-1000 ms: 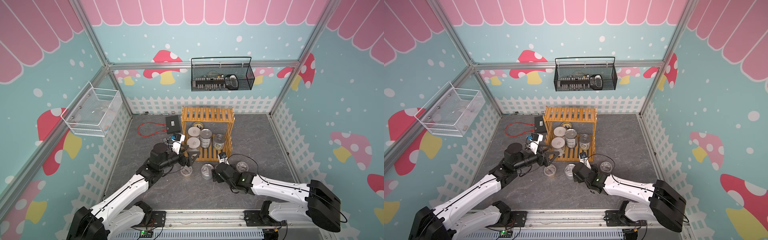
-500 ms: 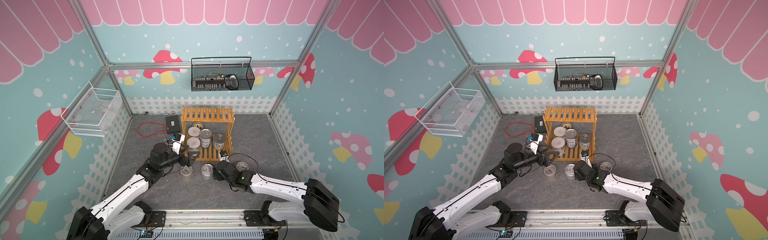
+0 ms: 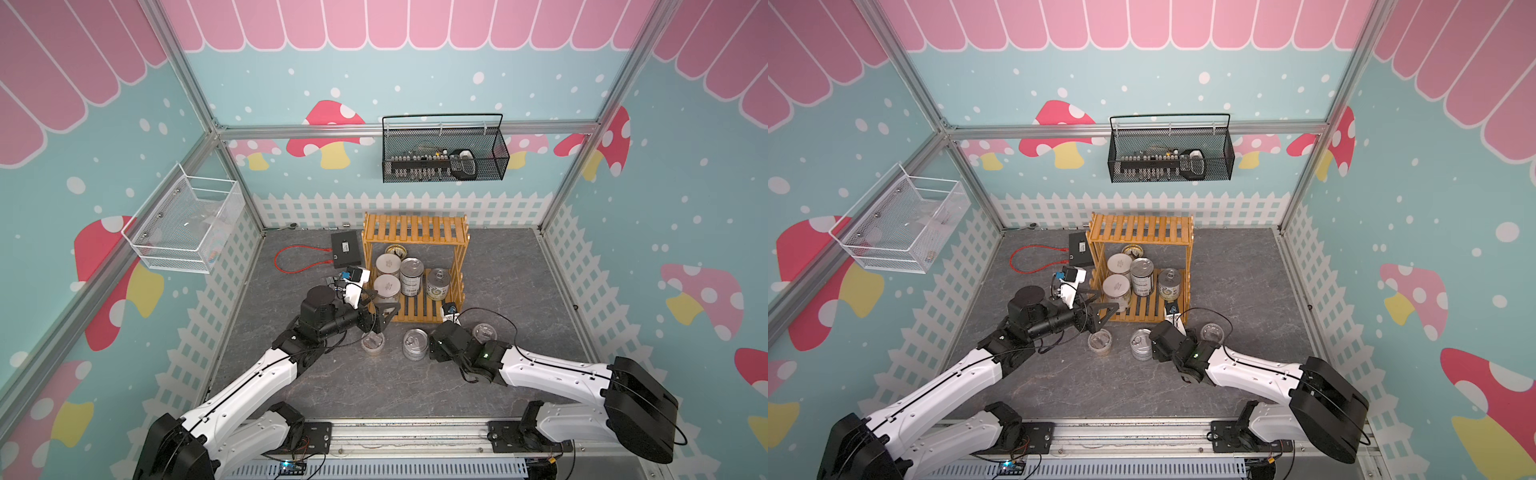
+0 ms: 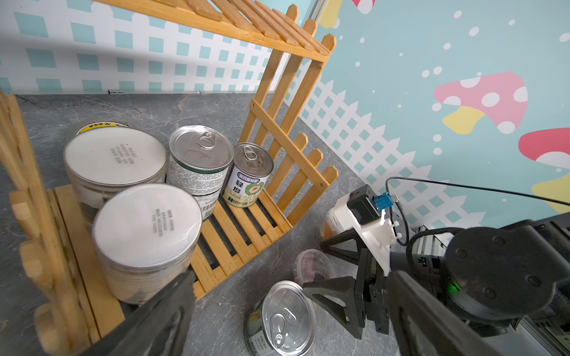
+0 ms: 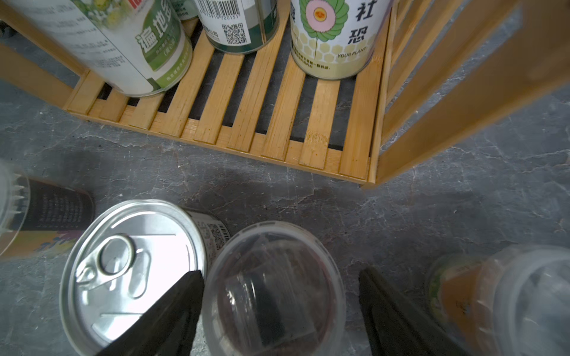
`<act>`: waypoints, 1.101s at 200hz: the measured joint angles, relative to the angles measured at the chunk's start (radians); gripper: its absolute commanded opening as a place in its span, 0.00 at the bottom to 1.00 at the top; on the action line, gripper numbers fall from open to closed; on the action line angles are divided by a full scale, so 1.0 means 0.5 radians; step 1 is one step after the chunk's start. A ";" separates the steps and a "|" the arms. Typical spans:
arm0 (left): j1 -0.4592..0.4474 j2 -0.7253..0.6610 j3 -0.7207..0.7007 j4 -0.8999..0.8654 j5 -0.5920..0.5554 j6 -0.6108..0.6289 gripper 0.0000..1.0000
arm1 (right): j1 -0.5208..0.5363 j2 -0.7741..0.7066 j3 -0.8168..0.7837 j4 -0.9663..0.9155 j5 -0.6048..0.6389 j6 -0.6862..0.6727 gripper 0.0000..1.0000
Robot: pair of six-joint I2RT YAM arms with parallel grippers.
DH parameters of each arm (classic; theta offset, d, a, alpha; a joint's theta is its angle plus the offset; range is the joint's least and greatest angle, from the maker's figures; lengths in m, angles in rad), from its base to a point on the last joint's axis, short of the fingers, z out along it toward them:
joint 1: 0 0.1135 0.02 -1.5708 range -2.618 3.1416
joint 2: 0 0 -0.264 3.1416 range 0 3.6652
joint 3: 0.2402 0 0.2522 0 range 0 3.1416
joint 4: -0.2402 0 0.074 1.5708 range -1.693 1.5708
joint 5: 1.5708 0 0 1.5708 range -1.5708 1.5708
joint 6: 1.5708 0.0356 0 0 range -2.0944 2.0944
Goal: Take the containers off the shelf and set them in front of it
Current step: Adjust the container at the center of the board.
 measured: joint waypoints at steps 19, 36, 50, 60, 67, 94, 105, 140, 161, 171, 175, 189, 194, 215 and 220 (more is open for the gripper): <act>0.000 0.000 0.000 0.000 0.000 0.000 0.99 | -0.009 -0.018 -0.006 -0.011 -0.001 0.003 0.85; 0.000 0.000 0.000 0.001 0.000 0.000 0.99 | -0.011 -0.034 -0.006 -0.014 -0.001 0.002 0.85; 0.000 0.000 0.001 0.001 0.000 0.001 0.99 | -0.014 -0.053 -0.006 -0.017 -0.001 0.002 0.85; 0.000 0.000 0.001 0.000 0.000 0.001 0.99 | -0.019 -0.063 -0.006 -0.019 -0.001 0.002 0.85; 0.000 0.000 0.001 0.000 0.000 0.001 0.99 | -0.023 -0.069 -0.006 -0.019 -0.001 0.002 0.85; 0.000 0.001 0.001 0.000 0.000 0.002 0.99 | -0.030 -0.070 -0.007 -0.029 -0.002 0.002 0.85; 0.000 0.001 0.002 0.000 0.001 0.002 0.99 | -0.032 -0.062 -0.007 -0.037 -0.002 0.002 0.85; 0.000 0.001 0.004 0.000 0.001 0.005 0.99 | -0.034 -0.047 -0.007 -0.029 -0.004 0.004 0.85; 0.000 0.001 0.004 0.000 0.001 0.006 0.99 | -0.044 -0.047 -0.008 -0.027 -0.006 0.004 0.84; 0.000 0.001 0.004 0.000 0.001 0.005 0.99 | -0.057 -0.047 -0.008 -0.027 -0.007 0.005 0.84; 0.000 0.001 0.004 0.000 0.001 0.006 0.99 | -0.062 -0.047 -0.008 -0.028 -0.007 0.005 0.84; 0.000 0.001 0.004 0.000 0.001 0.005 0.99 | -0.072 -0.047 -0.008 -0.028 -0.006 0.007 0.82; 0.000 0.001 0.004 0.000 0.001 0.006 0.99 | -0.074 -0.047 -0.008 -0.029 -0.006 0.010 0.82; 0.000 0.003 0.007 -0.001 0.001 0.006 0.99 | -0.075 -0.049 -0.008 -0.032 -0.007 0.011 0.82; 0.000 0.004 0.008 -0.001 0.001 0.005 0.99 | -0.075 -0.050 -0.008 -0.034 -0.006 0.011 0.82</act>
